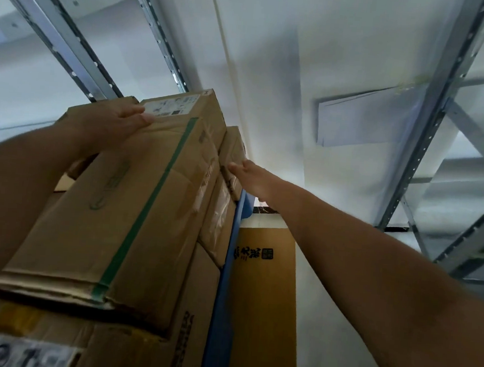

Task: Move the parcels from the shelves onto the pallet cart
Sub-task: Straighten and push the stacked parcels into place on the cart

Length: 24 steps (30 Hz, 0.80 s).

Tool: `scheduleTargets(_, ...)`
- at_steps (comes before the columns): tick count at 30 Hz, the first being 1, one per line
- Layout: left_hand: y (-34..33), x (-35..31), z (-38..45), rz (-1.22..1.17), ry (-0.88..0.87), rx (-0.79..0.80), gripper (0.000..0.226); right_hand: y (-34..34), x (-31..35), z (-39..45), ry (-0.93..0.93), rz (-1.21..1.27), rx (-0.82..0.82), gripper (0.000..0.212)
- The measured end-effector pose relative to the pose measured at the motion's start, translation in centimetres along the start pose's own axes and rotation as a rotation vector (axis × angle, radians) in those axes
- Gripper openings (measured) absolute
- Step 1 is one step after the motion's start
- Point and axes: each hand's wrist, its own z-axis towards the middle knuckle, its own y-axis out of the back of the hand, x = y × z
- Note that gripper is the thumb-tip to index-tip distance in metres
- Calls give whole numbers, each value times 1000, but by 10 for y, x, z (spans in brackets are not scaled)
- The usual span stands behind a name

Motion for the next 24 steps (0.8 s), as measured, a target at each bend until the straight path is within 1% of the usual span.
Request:
scheduleTargets(2,5,-6,-22,-99,29,-40,64,2,6,-14,33,-13,4,51)
scheduleTargets(6,13,-14,-76,-185,43,-91,55,1,20,-45,73,-15,-43,58)
scheduleTargets(9,23,-24,-121,-266,68,-120,46,-3,33,-71,97,-37,-31,54)
scheduleTargets(14,44,-37,-197,-303,126,-119,53,-12,60,-125,167,-117,-92,46)
scheduleTargets(18,54,-50,-260,-298,60,-161,54,-25,81,-179,212,-140,-144,35)
scheduleTargets(22,59,-55,-327,-348,-56,-148,50,-52,99,-238,270,-281,-201,31)
scheduleTargets(24,57,-53,-359,-313,-120,-164,48,-71,108,-268,282,-338,-233,31)
